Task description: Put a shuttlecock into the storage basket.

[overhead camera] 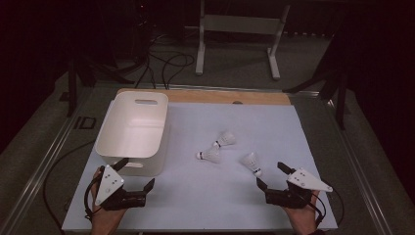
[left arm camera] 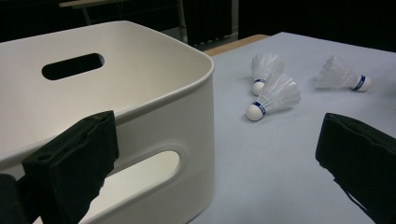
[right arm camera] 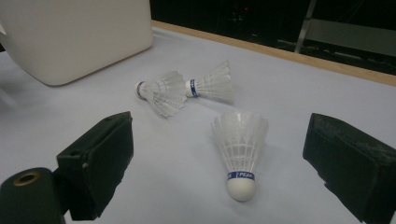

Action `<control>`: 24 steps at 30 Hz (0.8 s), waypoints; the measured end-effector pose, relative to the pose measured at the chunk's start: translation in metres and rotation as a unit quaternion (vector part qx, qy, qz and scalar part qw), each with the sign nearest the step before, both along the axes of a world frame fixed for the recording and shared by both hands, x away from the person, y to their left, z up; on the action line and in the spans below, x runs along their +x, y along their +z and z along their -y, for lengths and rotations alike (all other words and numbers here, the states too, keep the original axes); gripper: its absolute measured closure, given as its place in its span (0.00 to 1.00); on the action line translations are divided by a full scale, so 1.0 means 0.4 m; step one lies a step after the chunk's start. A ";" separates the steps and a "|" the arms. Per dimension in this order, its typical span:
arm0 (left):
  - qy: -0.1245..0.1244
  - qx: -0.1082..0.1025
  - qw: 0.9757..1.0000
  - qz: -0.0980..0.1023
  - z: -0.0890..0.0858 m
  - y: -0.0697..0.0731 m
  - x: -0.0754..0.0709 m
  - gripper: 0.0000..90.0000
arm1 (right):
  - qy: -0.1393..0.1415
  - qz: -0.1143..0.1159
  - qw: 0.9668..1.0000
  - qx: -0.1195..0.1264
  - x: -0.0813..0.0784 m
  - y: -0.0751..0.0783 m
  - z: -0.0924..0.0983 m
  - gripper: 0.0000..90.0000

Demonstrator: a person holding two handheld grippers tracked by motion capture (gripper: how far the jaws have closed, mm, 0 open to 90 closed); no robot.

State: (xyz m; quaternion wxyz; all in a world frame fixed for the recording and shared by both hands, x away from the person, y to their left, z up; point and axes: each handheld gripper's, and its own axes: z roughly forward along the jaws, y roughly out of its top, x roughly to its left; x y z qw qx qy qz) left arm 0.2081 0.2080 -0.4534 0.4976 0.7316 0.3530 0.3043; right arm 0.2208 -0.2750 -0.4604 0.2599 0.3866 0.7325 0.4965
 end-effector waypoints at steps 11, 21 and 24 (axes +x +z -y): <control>0.004 -0.003 1.000 -0.006 -0.001 0.005 0.008 0.00 | -0.006 -0.002 1.000 -0.007 0.004 0.020 -0.006 0.09; 0.013 0.002 1.000 -0.006 0.006 -0.002 0.002 0.00 | -0.011 -0.013 1.000 -0.020 0.022 0.044 -0.015 0.09; 0.017 0.007 1.000 -0.003 0.003 -0.008 0.000 0.00 | -0.014 -0.013 1.000 -0.021 0.025 0.051 -0.015 0.09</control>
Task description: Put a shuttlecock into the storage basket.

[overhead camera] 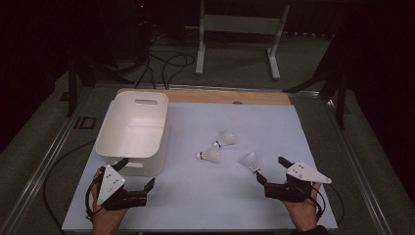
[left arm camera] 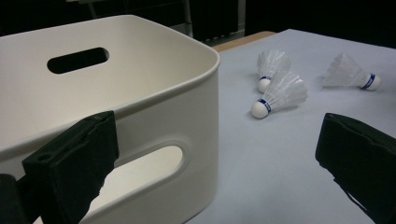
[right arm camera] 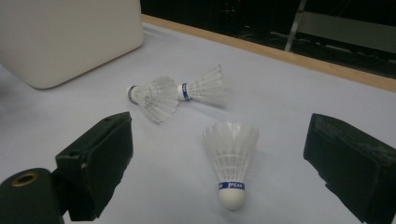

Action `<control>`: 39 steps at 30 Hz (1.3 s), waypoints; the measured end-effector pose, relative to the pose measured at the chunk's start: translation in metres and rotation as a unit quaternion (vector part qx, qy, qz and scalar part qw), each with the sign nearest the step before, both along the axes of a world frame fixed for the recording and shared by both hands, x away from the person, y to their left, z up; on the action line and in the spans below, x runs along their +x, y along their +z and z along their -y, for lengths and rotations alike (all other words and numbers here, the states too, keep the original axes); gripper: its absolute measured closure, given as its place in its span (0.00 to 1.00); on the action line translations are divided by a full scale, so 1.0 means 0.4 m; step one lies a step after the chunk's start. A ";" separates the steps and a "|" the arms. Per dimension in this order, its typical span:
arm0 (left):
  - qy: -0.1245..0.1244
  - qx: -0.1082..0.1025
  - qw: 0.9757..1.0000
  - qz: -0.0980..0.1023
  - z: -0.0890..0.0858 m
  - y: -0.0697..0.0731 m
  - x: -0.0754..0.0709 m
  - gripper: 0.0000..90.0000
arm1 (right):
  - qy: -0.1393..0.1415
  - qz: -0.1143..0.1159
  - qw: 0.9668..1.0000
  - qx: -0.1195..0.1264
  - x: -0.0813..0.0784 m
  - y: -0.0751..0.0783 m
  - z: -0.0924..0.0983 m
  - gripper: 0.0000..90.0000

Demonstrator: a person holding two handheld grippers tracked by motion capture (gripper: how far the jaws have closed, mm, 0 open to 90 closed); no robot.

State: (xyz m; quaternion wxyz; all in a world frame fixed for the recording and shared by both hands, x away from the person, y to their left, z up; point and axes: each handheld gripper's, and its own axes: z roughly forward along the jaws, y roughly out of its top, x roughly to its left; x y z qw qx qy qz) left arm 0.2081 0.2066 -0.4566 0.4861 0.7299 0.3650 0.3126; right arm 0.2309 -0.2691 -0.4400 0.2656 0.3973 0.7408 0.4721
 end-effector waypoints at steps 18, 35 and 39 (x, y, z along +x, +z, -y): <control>0.027 -0.007 1.000 0.007 -0.030 -0.034 0.002 0.00 | -0.011 -0.008 1.000 -0.008 0.033 0.011 -0.008 0.09; 0.055 -0.027 0.998 -0.002 -0.048 -0.054 0.008 0.00 | -0.023 -0.032 0.999 -0.023 0.072 0.026 -0.018 0.09; 0.059 -0.036 0.998 -0.009 -0.051 -0.057 0.009 0.00 | -0.031 -0.033 0.998 -0.037 0.082 0.035 -0.028 0.09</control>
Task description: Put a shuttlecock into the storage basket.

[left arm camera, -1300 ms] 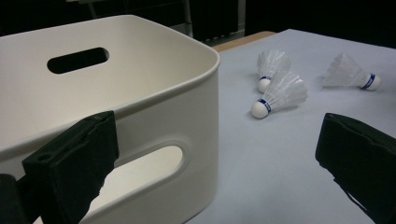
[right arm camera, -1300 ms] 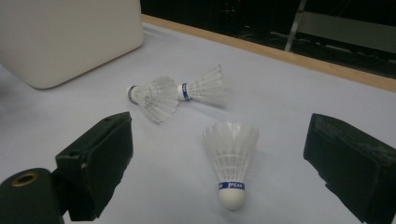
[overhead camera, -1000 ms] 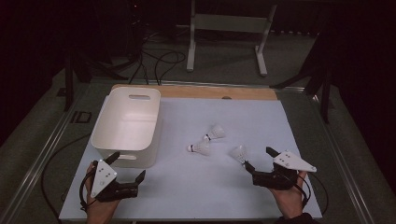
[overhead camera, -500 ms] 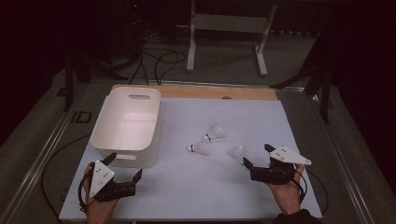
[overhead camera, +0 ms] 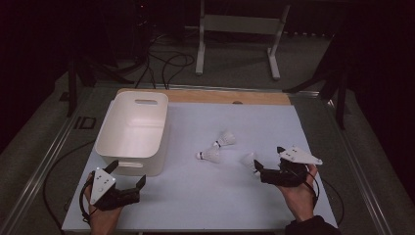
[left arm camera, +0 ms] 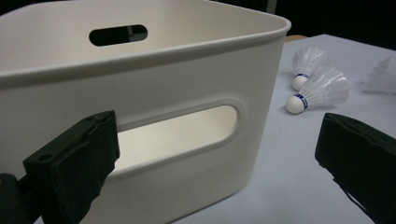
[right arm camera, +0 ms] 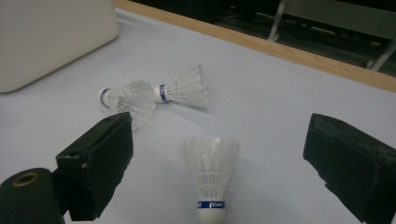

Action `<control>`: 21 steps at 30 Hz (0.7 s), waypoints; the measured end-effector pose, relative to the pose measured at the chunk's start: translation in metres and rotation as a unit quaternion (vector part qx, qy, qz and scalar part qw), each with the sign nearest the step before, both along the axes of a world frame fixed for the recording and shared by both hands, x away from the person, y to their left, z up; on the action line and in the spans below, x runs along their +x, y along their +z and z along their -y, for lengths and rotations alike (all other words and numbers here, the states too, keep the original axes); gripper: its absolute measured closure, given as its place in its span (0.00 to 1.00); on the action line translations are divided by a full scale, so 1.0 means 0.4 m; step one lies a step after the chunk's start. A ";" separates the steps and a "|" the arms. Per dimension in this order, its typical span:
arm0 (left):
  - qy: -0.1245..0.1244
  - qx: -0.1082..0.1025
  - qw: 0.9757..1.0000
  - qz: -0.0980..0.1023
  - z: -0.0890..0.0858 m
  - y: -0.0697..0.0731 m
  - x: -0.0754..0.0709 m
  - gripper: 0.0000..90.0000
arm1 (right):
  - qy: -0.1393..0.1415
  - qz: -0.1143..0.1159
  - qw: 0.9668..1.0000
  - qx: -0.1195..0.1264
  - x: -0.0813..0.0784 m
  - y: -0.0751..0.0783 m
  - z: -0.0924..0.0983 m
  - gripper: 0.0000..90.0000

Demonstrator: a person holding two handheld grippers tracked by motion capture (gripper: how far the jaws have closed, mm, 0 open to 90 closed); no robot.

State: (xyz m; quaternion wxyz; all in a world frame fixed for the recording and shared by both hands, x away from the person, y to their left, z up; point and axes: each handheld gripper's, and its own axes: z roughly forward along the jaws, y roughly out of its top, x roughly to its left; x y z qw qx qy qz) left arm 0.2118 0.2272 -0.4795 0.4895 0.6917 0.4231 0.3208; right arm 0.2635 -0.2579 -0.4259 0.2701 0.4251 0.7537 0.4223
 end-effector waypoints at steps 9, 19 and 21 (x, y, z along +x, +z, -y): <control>0.000 0.007 1.000 0.001 0.003 -0.001 0.000 0.00 | 0.000 0.002 1.000 -0.001 0.016 0.013 -0.014 0.09; 0.000 0.016 1.000 -0.001 0.006 -0.003 0.000 0.00 | -0.009 -0.006 1.000 -0.009 0.047 0.013 -0.015 0.09; 0.001 0.017 1.000 -0.001 0.006 -0.003 0.000 0.00 | -0.011 -0.008 1.000 -0.011 0.053 0.013 -0.015 0.09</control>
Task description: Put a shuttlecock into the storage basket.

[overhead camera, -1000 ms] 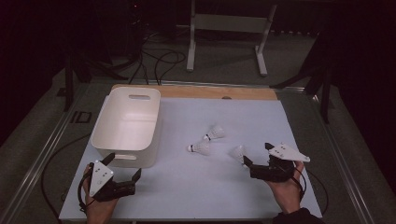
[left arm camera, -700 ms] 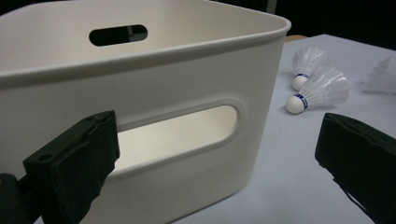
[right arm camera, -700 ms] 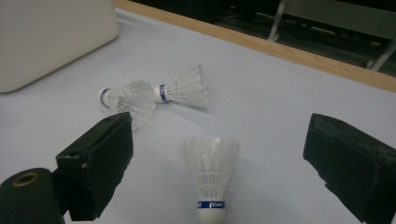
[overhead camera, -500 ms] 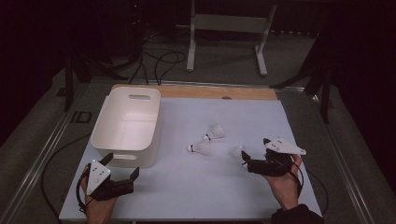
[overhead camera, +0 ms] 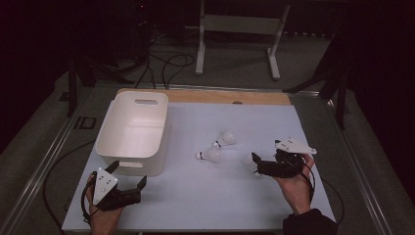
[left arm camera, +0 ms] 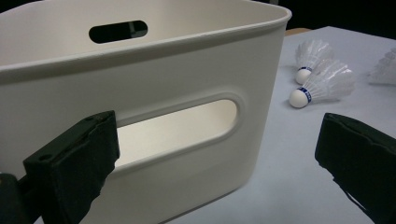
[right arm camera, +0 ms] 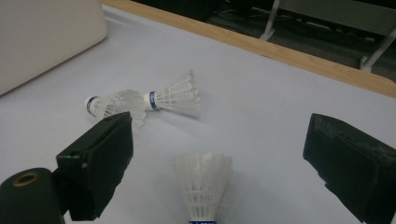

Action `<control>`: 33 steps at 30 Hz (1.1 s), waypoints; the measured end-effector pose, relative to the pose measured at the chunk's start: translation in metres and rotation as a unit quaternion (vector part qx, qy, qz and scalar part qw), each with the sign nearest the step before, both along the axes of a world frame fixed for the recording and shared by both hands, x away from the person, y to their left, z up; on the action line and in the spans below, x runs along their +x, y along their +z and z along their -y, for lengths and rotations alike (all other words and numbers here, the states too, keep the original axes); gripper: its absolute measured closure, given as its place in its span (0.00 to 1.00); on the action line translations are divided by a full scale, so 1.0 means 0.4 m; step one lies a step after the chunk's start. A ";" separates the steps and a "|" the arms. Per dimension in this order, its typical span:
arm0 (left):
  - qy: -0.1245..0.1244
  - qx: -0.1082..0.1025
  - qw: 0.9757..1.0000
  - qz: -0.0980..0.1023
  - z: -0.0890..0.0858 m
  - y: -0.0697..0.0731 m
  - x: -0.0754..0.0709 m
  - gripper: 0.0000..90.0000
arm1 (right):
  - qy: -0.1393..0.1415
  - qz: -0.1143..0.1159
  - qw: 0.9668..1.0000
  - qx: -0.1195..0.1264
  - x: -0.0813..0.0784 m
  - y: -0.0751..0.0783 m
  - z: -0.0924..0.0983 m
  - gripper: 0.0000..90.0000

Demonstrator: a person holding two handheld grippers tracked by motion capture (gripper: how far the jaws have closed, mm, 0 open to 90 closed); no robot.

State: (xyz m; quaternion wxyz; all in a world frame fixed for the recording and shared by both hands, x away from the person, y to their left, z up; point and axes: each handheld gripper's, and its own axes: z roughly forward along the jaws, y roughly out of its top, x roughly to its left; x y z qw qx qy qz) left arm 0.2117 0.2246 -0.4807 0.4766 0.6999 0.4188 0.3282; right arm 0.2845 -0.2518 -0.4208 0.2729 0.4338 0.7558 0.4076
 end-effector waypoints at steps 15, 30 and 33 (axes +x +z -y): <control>-0.003 0.014 1.000 -0.003 0.008 -0.004 0.000 0.00 | -0.011 -0.018 1.000 -0.014 0.032 -0.014 -0.008 0.09; -0.003 0.020 1.000 -0.001 0.009 -0.005 0.000 0.00 | -0.018 -0.036 0.999 -0.032 0.083 -0.014 -0.038 0.11; -0.003 0.020 1.000 -0.001 0.009 -0.005 0.000 0.00 | -0.019 -0.038 0.999 -0.031 0.091 -0.016 -0.042 0.11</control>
